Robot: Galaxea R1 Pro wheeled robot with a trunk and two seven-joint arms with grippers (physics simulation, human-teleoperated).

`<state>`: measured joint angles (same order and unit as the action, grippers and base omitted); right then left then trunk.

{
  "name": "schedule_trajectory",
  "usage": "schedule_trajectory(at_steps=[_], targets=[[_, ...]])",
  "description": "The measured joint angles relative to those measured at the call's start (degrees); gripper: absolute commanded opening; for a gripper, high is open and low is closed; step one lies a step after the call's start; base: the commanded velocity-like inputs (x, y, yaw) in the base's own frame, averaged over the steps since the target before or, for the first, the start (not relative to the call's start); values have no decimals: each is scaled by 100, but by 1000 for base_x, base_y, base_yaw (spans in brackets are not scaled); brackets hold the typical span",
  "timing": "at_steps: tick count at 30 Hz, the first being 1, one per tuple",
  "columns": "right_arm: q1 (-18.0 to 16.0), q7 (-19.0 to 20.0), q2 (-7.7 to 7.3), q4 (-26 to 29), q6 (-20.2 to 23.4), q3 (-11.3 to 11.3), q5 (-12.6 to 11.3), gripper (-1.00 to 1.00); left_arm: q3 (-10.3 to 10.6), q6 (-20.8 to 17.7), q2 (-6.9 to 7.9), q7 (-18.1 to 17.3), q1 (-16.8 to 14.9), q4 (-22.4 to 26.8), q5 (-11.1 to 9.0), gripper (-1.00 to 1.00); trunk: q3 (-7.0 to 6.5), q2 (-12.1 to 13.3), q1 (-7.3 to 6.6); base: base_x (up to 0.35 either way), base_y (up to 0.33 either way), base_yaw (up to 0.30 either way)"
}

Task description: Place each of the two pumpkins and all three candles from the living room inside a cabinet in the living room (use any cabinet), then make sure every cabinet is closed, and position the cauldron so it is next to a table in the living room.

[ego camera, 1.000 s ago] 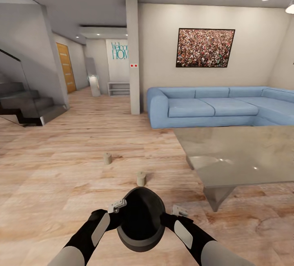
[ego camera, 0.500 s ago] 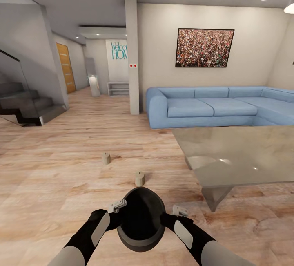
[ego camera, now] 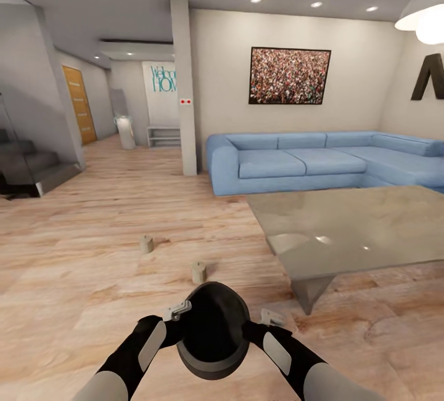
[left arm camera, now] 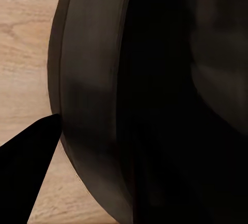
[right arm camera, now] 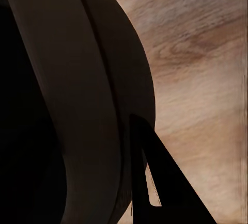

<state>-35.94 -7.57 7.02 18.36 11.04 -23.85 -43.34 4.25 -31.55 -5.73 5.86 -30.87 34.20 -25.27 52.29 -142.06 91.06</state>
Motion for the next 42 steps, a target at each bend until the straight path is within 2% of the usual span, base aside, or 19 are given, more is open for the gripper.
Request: schedule_trajectory(at_steps=[9,35,42], targets=[[0,6,0,-6,-1,2,-4,-100,-4,-8,-3,1,0,1,10,-100,-44,0,0,0,108,-244],[0,-16,0,20,27,10,17,-100,-3,-5,2,0,0,-1,-10,-100,-175,0,0,0,16,-244],[0,-14,1,13,29,10,14,-100,-7,-16,0,3,2,0,-11,-100,-192,0,0,27,214,-75]])
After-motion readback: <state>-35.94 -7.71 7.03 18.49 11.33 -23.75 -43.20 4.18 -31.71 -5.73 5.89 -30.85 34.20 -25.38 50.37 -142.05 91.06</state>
